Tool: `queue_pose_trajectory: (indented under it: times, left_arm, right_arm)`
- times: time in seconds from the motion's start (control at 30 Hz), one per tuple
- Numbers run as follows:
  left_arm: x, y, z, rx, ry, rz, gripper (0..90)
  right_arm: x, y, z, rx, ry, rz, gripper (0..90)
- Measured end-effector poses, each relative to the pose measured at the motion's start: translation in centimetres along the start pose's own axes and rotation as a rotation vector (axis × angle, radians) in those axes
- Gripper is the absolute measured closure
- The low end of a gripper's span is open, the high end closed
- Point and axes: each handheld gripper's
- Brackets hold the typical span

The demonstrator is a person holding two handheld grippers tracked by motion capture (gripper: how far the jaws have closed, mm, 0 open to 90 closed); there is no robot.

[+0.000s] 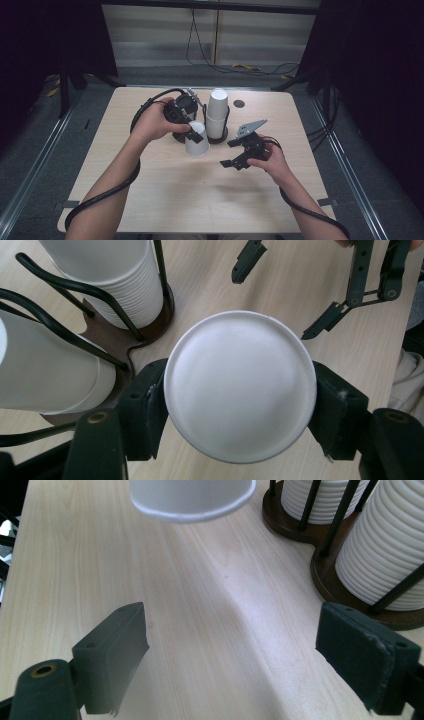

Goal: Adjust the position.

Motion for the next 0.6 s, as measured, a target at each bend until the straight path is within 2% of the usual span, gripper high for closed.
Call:
queue_pose_trajectory:
  times: [0.6]
  left_arm:
    - [-0.78, -0.07, -0.41, -0.009, 0.012, 0.01, 33.0]
  right_arm:
    - [0.05, 0.01, -0.32, 0.013, -0.008, -0.009, 12.6]
Point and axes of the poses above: each handheld gripper's, and its own axes: x roughly backward along the jaws, z roughly out of its underside, y roughly to its left, and after that the axes turned 5 degrees about -y, right-handed
